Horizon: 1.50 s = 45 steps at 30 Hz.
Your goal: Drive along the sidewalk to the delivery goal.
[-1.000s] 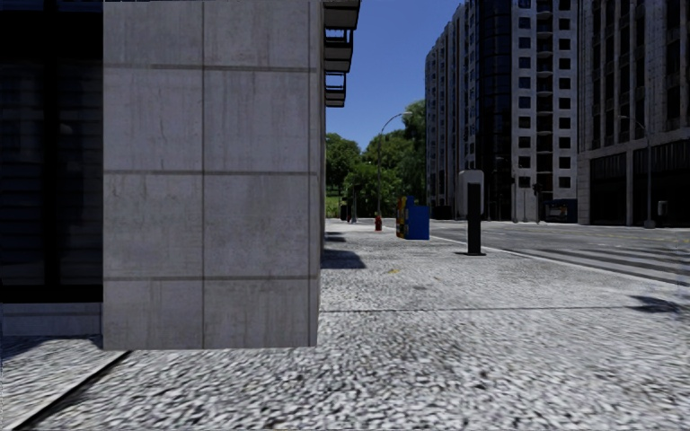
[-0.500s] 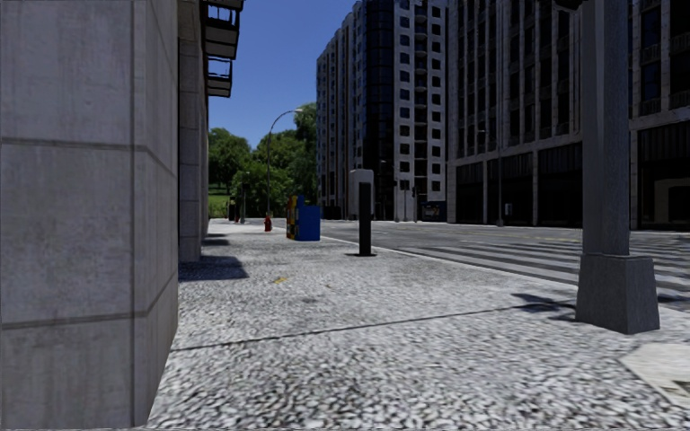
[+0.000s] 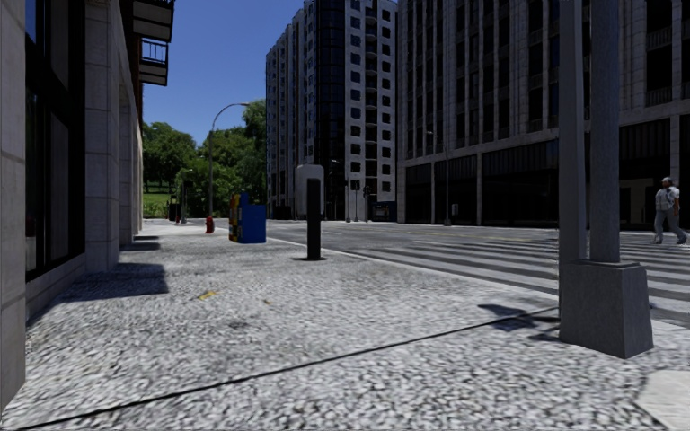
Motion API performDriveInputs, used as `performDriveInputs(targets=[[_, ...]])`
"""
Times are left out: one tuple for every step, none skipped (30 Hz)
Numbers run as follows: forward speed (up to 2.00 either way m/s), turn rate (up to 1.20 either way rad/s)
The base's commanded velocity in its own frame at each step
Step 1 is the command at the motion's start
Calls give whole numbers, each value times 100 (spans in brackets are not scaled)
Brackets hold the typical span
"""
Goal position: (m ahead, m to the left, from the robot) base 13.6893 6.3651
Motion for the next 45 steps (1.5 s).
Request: performDriveInputs(targets=[[126, 0], [126, 10], [126, 10], [126, 22], [126, 33], [126, 37], [127, 38], [127, 38], [127, 38], [127, 39], [127, 41], [127, 41], [128, 45], [129, 46], [130, 47], [132, 47], [132, 47], [133, 48], [133, 48], [133, 48], [134, 48], [134, 48], [134, 48], [134, 48], [149, 48], [200, 48], [200, 48], [200, 48], [200, 48], [200, 48], [200, 48], [200, 48], [200, 48], [200, 48], [200, 48], [200, 48], [200, 48], [200, 48], [200, 48], [200, 48], [200, 48], [200, 48], [200, 48], [200, 43], [200, 26]])
